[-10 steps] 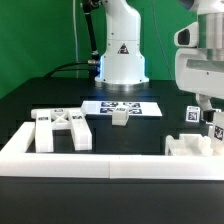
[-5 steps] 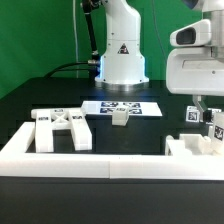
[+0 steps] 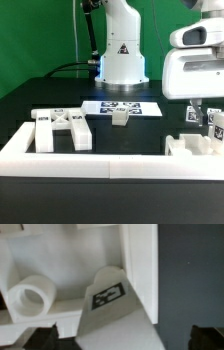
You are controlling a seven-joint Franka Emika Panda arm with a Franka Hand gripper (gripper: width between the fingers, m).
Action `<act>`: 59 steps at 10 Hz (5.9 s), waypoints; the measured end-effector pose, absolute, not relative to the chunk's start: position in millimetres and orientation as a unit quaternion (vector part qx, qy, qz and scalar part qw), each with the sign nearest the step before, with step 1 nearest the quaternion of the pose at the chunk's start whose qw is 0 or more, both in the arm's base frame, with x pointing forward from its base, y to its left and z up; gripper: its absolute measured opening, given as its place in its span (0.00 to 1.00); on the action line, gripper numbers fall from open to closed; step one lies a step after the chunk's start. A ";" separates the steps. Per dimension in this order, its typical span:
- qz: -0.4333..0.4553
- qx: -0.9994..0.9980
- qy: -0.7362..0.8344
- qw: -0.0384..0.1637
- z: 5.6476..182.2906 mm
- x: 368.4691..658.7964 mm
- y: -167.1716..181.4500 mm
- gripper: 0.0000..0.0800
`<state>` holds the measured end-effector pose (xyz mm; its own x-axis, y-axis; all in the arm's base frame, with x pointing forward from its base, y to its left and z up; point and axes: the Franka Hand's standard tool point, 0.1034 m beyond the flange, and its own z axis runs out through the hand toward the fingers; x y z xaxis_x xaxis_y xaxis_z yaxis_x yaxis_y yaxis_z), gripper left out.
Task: Assemble chair
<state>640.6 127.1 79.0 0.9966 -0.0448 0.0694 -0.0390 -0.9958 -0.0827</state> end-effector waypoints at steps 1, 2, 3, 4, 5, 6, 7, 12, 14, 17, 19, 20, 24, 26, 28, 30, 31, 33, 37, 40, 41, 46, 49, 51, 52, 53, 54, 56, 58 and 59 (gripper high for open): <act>-0.038 -0.998 -0.029 0.038 78.8 640.9 124.3 0.81; -0.039 -0.997 -0.053 0.035 78.8 641.1 123.2 0.81; -0.039 -0.996 -0.070 0.033 78.8 641.2 122.9 0.81; -0.040 -0.995 -0.080 0.032 78.7 641.3 122.4 0.81; -0.039 -0.996 -0.078 0.032 78.6 641.2 122.3 0.65; -0.039 -0.996 -0.071 0.033 78.5 641.2 122.3 0.65; -0.039 -0.997 -0.066 0.033 78.4 641.1 122.3 0.48; -0.032 -0.991 0.121 0.043 77.6 641.5 121.7 0.36; -0.027 -0.972 0.229 0.048 77.2 641.4 121.0 0.36; -0.015 -0.916 0.397 0.047 76.5 639.9 121.3 0.36; -0.011 -0.874 0.483 0.047 76.4 639.7 120.8 0.36; -0.010 -0.859 0.509 0.047 76.4 639.6 120.4 0.36; -0.010 -0.854 0.517 0.048 75.9 639.6 120.5 0.57; -0.011 -0.866 0.498 0.048 76.0 639.1 123.3 0.79; -0.017 -0.922 0.384 0.045 76.2 639.3 123.3 0.81; -0.022 -0.957 0.285 0.043 76.2 639.4 122.6 0.81; -0.024 -0.970 0.239 0.042 76.2 639.3 123.5 0.81; -0.028 -0.987 0.152 0.040 76.1 639.0 124.5 0.81; -0.033 -0.999 -0.005 0.030 75.1 638.9 123.1 0.81; -0.034 -0.995 -0.094 0.020 73.0 638.5 119.8 0.81; -0.034 -0.995 -0.095 0.020 72.9 638.4 119.7 0.78; -0.031 -0.999 -0.004 0.025 72.2 638.1 120.2 0.36; -0.027 -0.990 0.138 0.029 70.9 637.5 122.2 0.36; -0.025 -0.971 0.237 0.033 70.7 637.3 124.1 0.36; -0.024 -0.962 0.271 0.035 70.6 637.7 123.8 0.36; -0.023 -0.942 0.333 0.040 70.3 638.4 123.0 0.36; -0.021 -0.924 0.381 0.043 70.2 638.6 122.7 0.36; -0.012 -0.876 0.479 0.051 70.1 638.5 121.6 0.36; -0.004 -0.830 0.555 0.053 70.0 637.8 122.0 0.36; -0.002 -0.820 0.569 0.054 70.0 637.7 122.3 0.36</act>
Offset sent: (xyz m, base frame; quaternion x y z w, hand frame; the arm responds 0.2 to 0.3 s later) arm 0.0000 0.0000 0.0000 0.0000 0.0000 -0.1296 0.9916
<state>637.7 122.3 70.0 0.3521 -0.9342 -0.0571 -0.9337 -0.3464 -0.0907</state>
